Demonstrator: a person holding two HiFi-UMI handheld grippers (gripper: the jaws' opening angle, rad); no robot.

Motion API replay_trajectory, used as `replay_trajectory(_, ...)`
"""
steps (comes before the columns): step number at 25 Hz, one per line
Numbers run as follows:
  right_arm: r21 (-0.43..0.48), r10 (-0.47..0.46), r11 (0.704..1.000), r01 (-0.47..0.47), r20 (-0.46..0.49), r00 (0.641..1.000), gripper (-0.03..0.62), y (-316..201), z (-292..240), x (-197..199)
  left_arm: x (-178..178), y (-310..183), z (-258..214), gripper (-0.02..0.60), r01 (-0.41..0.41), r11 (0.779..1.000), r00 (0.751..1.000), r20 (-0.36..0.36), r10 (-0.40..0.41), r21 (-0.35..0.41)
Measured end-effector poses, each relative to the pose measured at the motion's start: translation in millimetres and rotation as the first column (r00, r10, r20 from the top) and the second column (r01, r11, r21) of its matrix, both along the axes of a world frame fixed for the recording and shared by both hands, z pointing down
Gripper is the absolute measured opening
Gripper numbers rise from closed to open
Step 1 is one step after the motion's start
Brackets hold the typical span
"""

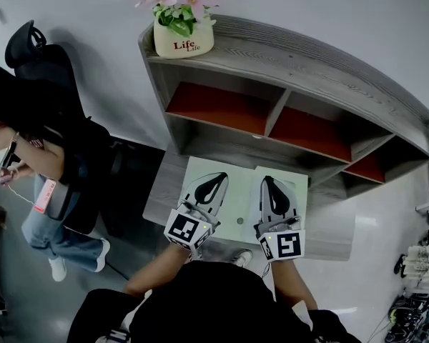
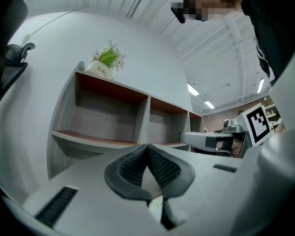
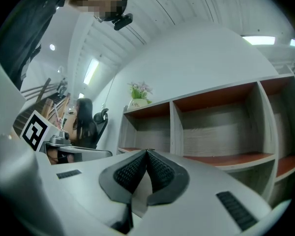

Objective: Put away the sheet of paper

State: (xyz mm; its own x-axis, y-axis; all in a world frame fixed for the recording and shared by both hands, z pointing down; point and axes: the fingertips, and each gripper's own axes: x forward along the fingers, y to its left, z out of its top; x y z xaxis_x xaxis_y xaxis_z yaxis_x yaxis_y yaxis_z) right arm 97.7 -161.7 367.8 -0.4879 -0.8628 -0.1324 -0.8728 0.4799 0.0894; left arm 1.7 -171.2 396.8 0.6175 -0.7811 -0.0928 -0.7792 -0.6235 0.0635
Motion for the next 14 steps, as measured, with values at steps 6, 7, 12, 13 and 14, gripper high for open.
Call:
replay_trajectory(6, 0.012, -0.009, 1.000, 0.009, -0.020, 1.000, 0.021, 1, 0, -5, 3, 3, 1, 0.008, 0.015, 0.999, 1.000, 0.009, -0.015, -0.039)
replay_trajectory(7, 0.005, -0.008, 1.000, 0.008, -0.019, 1.000, 0.021, 2, 1, -5, 4, 4, 0, 0.008, 0.018, 0.999, 1.000, 0.019, -0.017, -0.035)
replay_trajectory(12, -0.025, 0.012, 1.000, -0.012, -0.015, 1.000, 0.021, -1, 5, -5, 8, 4, -2, 0.008, 0.013, 0.999, 1.000, 0.016, -0.013, -0.031)
replay_trajectory(13, -0.025, 0.011, 1.000, -0.012, -0.018, 1.000, 0.021, -1, 7, -6, 9, 4, -1, 0.008, 0.010, 0.999, 1.000, 0.009, -0.010, -0.035)
replay_trajectory(14, -0.026, 0.011, 1.000, -0.011, -0.021, 1.000, 0.021, -1, 8, -6, 10, 4, -1, 0.008, 0.007, 0.999, 1.000, 0.002, -0.007, -0.040)
